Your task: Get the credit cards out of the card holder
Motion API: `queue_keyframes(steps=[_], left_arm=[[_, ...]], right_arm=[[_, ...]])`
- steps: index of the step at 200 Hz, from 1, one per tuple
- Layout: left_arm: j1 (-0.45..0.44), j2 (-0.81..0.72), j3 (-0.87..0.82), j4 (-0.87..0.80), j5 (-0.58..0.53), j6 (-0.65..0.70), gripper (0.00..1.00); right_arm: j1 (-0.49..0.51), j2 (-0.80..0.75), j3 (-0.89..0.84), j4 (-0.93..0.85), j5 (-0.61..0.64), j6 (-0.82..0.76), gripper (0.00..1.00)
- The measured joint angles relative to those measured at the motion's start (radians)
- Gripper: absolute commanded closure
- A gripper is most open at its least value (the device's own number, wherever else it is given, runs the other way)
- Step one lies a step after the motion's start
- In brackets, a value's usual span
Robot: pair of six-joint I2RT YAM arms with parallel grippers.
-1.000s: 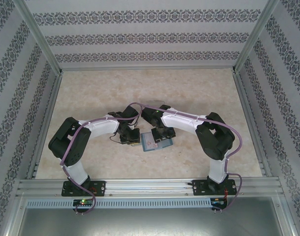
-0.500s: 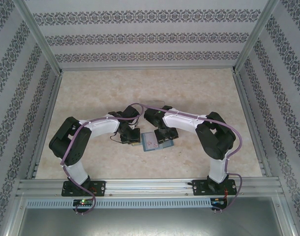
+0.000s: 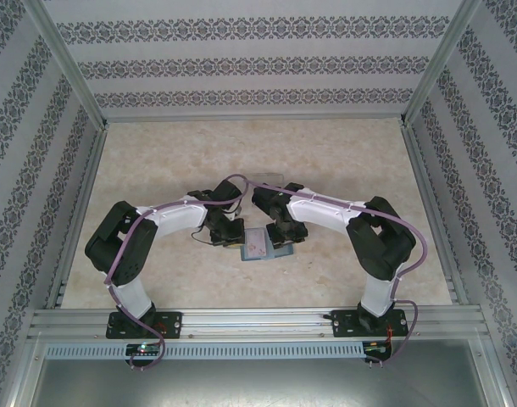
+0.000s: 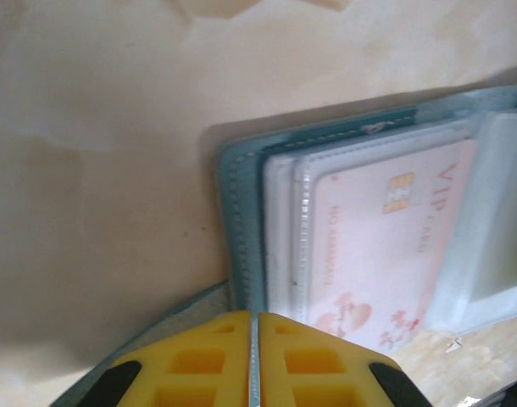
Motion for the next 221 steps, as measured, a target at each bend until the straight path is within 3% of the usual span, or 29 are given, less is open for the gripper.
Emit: queue_keyframes(steps=[59, 107, 156, 221], left_arm=[[-0.017, 0.0, 0.039, 0.001, 0.019, 0.0, 0.9], [-0.032, 0.021, 0.05, 0.004, 0.035, 0.0, 0.92], [-0.034, 0.051, 0.051, 0.013, 0.042, 0.0, 0.93], [-0.034, 0.055, 0.051, 0.015, 0.045, 0.0, 0.93]], right_arm=[[0.0, -0.042, 0.0, -0.002, 0.0, 0.006, 0.53], [0.0, -0.078, 0.0, 0.014, -0.013, 0.016, 0.57], [-0.033, -0.129, -0.077, 0.173, -0.151, 0.081, 0.72], [-0.05, -0.095, -0.14, 0.388, -0.327, 0.16, 0.75]])
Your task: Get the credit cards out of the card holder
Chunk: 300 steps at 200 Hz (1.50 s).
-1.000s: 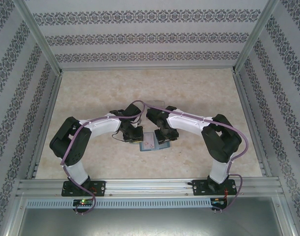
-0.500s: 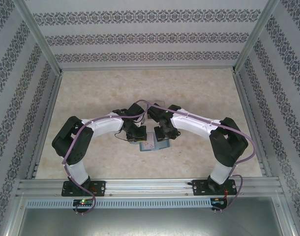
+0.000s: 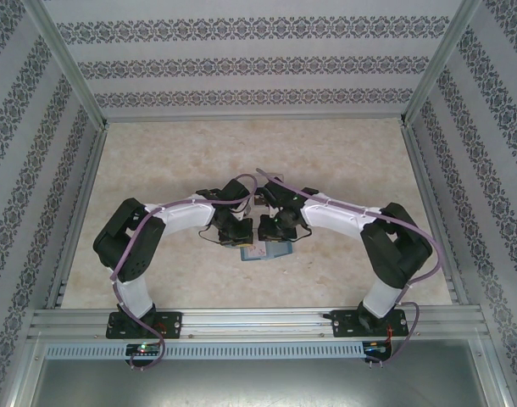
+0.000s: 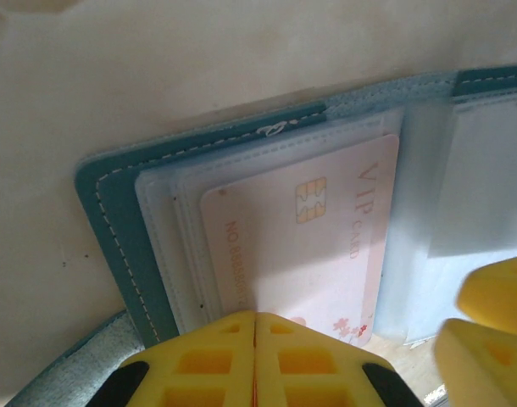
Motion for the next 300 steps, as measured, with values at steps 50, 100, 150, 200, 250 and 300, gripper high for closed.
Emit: queue_keyframes(steps=[50, 100, 150, 200, 250, 300], left_arm=[[0.0, 0.0, 0.0, 0.0, 0.0, 0.0, 0.93], [0.0, 0.0, 0.0, 0.0, 0.0, 0.0, 0.93], [0.0, 0.0, 0.0, 0.0, -0.003, 0.0, 0.93], [0.0, 0.0, 0.0, 0.0, -0.009, 0.0, 0.93], [0.0, 0.0, 0.0, -0.003, -0.012, 0.0, 0.93], [-0.004, 0.0, 0.035, -0.039, -0.03, 0.001, 0.93]], right_arm=[[0.0, 0.057, 0.0, 0.058, -0.037, 0.02, 0.76], [0.0, 0.071, 0.0, 0.061, -0.036, 0.021, 0.76], [0.0, 0.079, 0.005, 0.051, -0.022, 0.016, 0.76], [0.0, 0.079, 0.019, 0.005, 0.025, -0.007, 0.74], [0.0, 0.069, 0.019, -0.003, 0.031, -0.006, 0.73], [-0.002, 0.035, 0.019, -0.003, 0.028, -0.006, 0.73]])
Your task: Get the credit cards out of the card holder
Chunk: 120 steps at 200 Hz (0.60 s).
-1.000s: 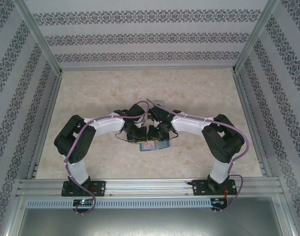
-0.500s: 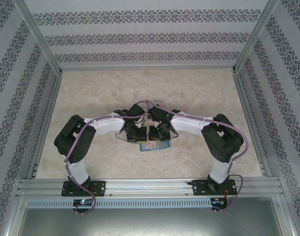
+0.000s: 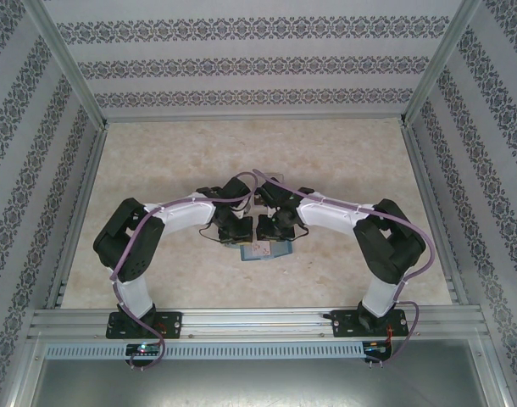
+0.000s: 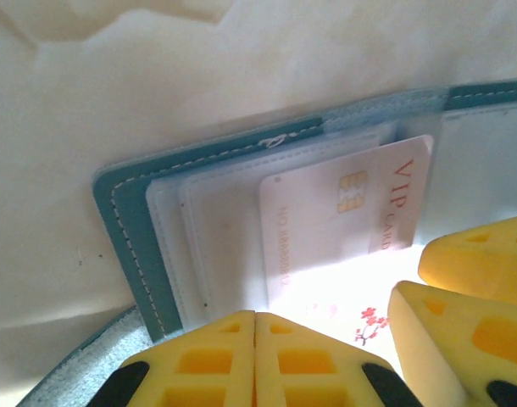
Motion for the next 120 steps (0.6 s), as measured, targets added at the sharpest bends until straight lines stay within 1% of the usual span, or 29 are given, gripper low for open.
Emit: queue_keyframes(steps=[69, 120], left_arm=[[-0.023, 0.024, 0.062, -0.014, 0.004, 0.002, 0.94], [-0.023, 0.056, 0.068, -0.035, 0.003, 0.018, 0.94]], right_arm=[[-0.018, -0.001, -0.029, 0.008, 0.0, 0.0, 0.73], [-0.026, -0.001, -0.051, 0.032, -0.01, 0.0, 0.73]])
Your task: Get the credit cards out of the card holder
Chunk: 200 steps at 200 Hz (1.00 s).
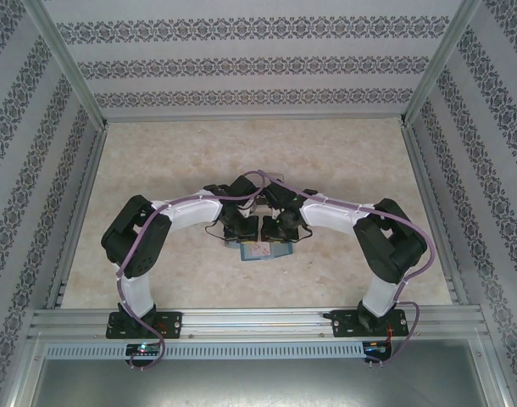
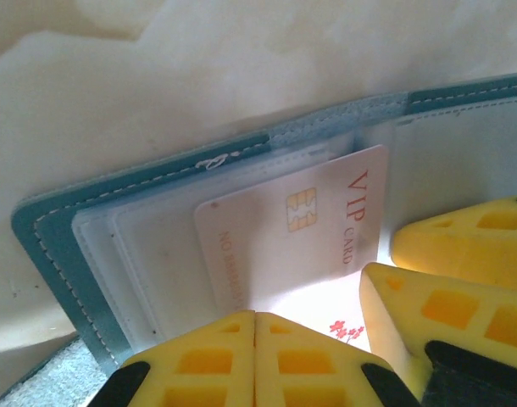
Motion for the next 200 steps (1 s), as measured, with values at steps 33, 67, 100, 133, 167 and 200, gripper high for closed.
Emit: queue_keyframes(steps=[33, 67, 100, 133, 167, 200], left_arm=[[0.0, 0.01, 0.0, -0.006, 0.0, 0.006, 0.94], [0.0, 0.01, 0.0, -0.007, 0.0, 0.009, 0.94], [0.0, 0.01, 0.0, -0.008, 0.0, 0.01, 0.94], [0.0, 0.01, 0.0, -0.009, 0.0, 0.01, 0.94], [0.0, 0.011, 0.0, -0.009, -0.001, 0.013, 0.94], [0.0, 0.011, 0.0, -0.01, -0.001, 0.013, 0.94]], right_arm=[[-0.003, 0.0, -0.015, 0.027, -0.019, 0.001, 0.74], [-0.007, 0.0, -0.026, 0.047, -0.041, 0.003, 0.75], [-0.013, 0.0, -0.04, 0.075, -0.066, 0.007, 0.75], [-0.021, 0.0, -0.047, 0.089, -0.086, 0.011, 0.75], [-0.033, -0.003, -0.076, 0.131, -0.111, 0.027, 0.77], [-0.044, -0.02, -0.109, 0.173, -0.135, 0.038, 0.79]])
